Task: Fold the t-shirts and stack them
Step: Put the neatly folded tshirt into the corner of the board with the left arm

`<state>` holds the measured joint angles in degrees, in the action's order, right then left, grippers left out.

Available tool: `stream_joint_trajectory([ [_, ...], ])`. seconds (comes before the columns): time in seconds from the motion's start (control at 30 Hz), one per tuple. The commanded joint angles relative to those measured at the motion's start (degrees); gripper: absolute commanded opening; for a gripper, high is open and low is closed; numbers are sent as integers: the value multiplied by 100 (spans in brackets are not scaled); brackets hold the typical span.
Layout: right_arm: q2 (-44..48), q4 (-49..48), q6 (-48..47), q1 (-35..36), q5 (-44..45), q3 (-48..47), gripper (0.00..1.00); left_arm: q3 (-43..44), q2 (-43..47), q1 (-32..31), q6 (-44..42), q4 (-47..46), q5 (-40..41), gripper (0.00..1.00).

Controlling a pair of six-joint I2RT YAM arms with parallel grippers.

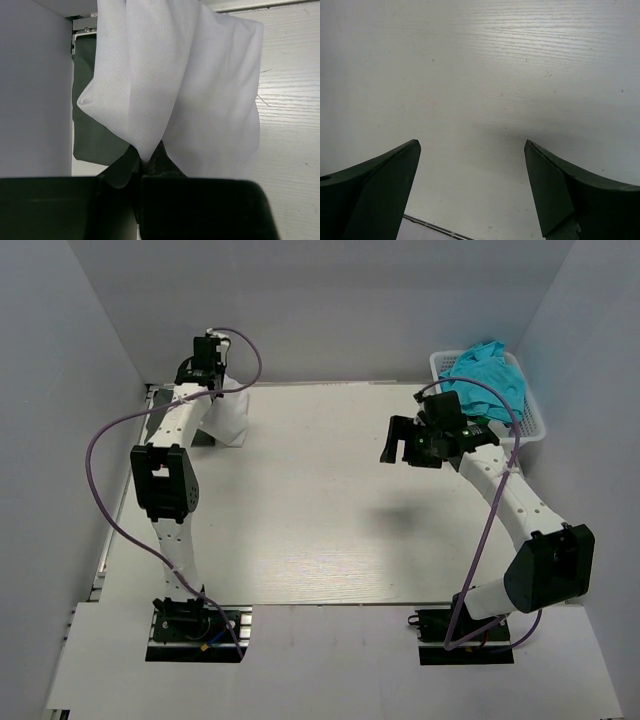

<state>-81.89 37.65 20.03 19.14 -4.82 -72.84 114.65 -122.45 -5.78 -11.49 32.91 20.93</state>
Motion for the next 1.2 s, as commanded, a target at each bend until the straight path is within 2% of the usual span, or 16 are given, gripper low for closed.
stream_joint_trajectory([
  [0.0,-38,164,-140,2,139,-301,90,461,187,243,-170,-83,-343,0],
  [0.07,-73,199,-149,3,148,-362,90,707,135,305,-170,223,-422,0],
  [0.27,-231,216,-131,28,122,-494,90,681,275,473,-249,215,-922,0],
  [0.7,-424,234,-61,3,78,-758,90,945,275,1043,-143,155,-1319,0],
  [0.87,-661,287,-52,-6,122,-802,90,665,108,1228,-196,-3,-1390,0],
  [1.1,-1118,445,-87,2,69,-1189,90,725,-489,1483,-196,-118,-1451,0],
  [1.17,-1242,428,-105,3,34,-1241,90,725,-604,1536,-249,-197,-1241,0],
])
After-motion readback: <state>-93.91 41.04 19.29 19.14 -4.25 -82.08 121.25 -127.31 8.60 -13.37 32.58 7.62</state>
